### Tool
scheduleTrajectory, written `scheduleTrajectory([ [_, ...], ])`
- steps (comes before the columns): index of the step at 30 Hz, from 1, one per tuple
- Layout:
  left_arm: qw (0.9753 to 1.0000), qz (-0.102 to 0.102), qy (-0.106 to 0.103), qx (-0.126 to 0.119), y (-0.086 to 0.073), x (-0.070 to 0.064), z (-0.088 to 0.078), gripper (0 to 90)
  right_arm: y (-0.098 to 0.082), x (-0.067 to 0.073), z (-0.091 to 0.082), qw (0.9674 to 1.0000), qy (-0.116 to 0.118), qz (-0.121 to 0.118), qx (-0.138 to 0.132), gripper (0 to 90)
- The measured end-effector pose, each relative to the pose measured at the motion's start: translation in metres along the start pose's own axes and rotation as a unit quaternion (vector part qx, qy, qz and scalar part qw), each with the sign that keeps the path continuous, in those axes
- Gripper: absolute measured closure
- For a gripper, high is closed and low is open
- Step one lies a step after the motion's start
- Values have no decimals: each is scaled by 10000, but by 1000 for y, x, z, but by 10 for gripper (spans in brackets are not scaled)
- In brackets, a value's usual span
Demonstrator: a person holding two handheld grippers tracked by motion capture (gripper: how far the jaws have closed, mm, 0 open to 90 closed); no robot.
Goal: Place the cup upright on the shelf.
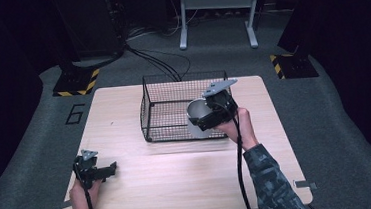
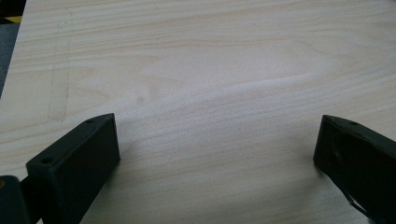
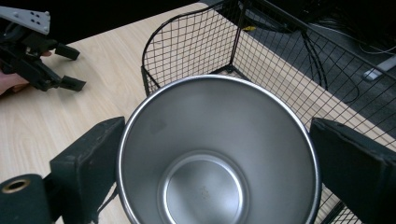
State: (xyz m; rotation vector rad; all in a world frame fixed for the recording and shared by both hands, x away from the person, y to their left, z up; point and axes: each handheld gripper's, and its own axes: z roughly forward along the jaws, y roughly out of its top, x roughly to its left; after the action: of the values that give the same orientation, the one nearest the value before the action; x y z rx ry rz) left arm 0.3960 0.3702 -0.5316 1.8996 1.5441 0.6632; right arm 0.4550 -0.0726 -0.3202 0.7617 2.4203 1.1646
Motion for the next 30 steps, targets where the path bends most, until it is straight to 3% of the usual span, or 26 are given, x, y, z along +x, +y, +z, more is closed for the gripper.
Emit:
scheduleTrajectory([
  [5, 10000, -11, -6, 12, 0, 0, 0, 3, 9, -3, 5, 10000, -40, 47, 21, 62],
  [6, 10000, -89, -2, -44, 0, -1, 1, 3, 11, -5, 6, 10000, -37, 27, -1, 62],
  [12, 10000, -9, -7, 14, 0, 0, 0, 3, 22, -16, 13, 9997, -87, 223, -51, 62],
  [16, 10000, -12, -6, 11, 0, 0, 0, 3, 25, -22, 14, 9999, -99, 139, -24, 62],
  [30, 10000, -12, -5, 12, 0, 0, 0, 3, 39, -39, 27, 9991, -279, 309, 59, 62],
])
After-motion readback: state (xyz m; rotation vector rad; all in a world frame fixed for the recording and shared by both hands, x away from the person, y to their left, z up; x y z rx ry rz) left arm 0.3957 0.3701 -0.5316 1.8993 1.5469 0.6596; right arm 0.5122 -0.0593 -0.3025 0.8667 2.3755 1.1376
